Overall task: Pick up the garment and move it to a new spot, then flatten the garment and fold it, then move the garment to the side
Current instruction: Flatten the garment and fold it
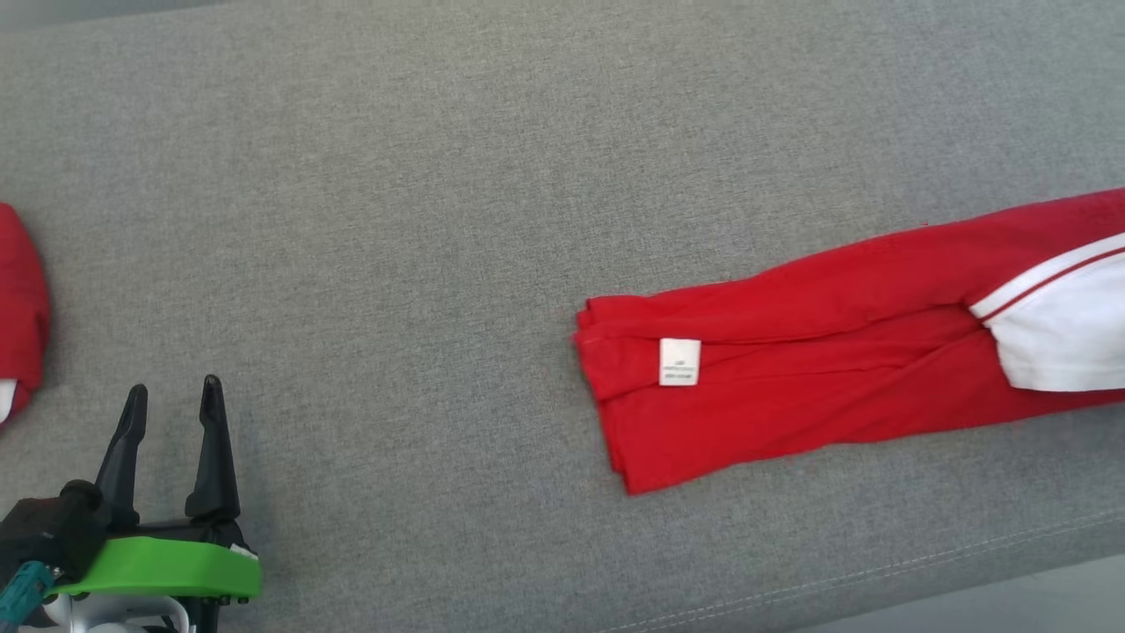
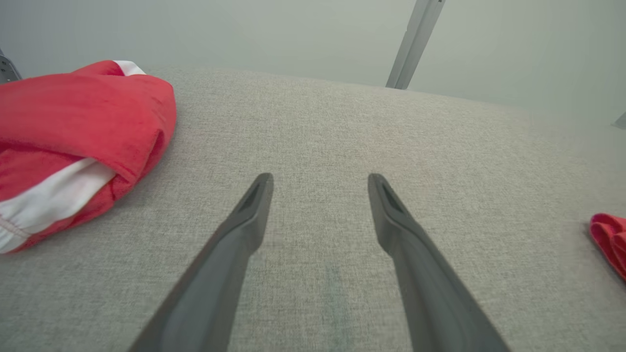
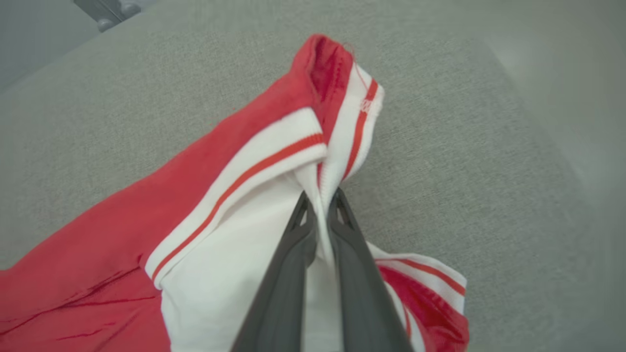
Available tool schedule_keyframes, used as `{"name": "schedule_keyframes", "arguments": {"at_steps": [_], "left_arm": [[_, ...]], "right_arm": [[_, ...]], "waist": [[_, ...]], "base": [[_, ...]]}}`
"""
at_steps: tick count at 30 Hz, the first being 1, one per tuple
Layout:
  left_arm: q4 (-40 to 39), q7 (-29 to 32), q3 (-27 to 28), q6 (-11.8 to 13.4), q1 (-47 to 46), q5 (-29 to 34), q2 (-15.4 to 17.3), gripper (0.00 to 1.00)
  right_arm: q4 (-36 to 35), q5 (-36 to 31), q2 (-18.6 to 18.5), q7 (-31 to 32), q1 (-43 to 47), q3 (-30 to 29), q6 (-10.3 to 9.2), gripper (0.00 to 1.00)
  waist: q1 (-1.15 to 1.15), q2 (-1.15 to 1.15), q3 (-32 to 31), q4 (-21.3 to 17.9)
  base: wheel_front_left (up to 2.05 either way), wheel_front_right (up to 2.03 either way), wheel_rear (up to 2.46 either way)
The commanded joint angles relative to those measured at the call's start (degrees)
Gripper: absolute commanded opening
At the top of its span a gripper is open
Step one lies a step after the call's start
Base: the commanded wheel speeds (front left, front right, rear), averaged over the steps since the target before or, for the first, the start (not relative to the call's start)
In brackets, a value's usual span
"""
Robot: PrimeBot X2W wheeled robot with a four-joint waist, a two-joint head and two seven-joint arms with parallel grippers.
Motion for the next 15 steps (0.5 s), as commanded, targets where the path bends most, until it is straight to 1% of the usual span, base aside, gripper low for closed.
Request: {"name": "schedule_keyframes", "arguments": {"at_steps": [1,2,4,6,8,11,13,15], "left_arm": [[0.28,-0.24,-0.02,-0.36,-0.25,0.58,-0.12,1.00],[0.45,-0.24,-0.10,-0.42,-0.21,0.63,-0.25,1.00],[0.54,-0.24,-0.18,-0.27,0.03,0.87,-0.69,1.00],[0.52,-0.24,0.14,-0.13,0.27,0.91,-1.11,1.00],[0.90,-0.25,0.54,-0.28,0.51,1.02,-1.53,1.00],[1.36,-0.25,0.54,-0.47,0.60,1.45,-2.39,1.00],[1.37,-0.25,0.60,-0.54,0.45,1.78,-2.79,1.00],[1.52,-0.24,0.82,-0.62,0.45,1.85,-3.02,1.00]], "right_arm": [[0.49,0.20,-1.38,-0.29,1.02,-1.82,-0.04,0.00],[0.25,-0.16,-2.00,-0.17,1.20,-2.58,-0.03,0.00],[-1.76,-0.16,-2.08,0.61,1.89,-3.18,-0.01,0.00],[-5.78,-0.81,-1.70,1.42,2.84,-2.17,-0.01,0.00],[-11.38,-1.49,-0.38,2.50,3.91,0.08,-0.01,0.00],[-20.46,-2.77,2.63,3.87,5.63,3.82,-0.01,0.00],[-25.85,-3.91,5.65,4.26,6.60,6.53,-0.01,0.00],[-29.69,-5.10,9.28,5.10,6.70,9.81,-0.01,0.00]], "waist": [[0.00,0.00,-0.83,-0.77],[0.00,0.00,-1.06,-0.88],[0.00,0.00,-1.67,-1.04],[0.00,0.00,-2.12,-1.21],[0.00,0.00,-2.43,-1.53],[0.00,0.00,-2.69,-1.84],[0.00,0.00,-2.79,-2.02],[0.00,0.00,-2.71,-2.48]], "base": [[0.00,0.00,0.00],[0.00,0.00,0.00],[0.00,0.00,0.00],[0.00,0.00,0.00],[0.00,0.00,0.00],[0.00,0.00,0.00],[0.00,0.00,0.00],[0.00,0.00,0.00]]}}
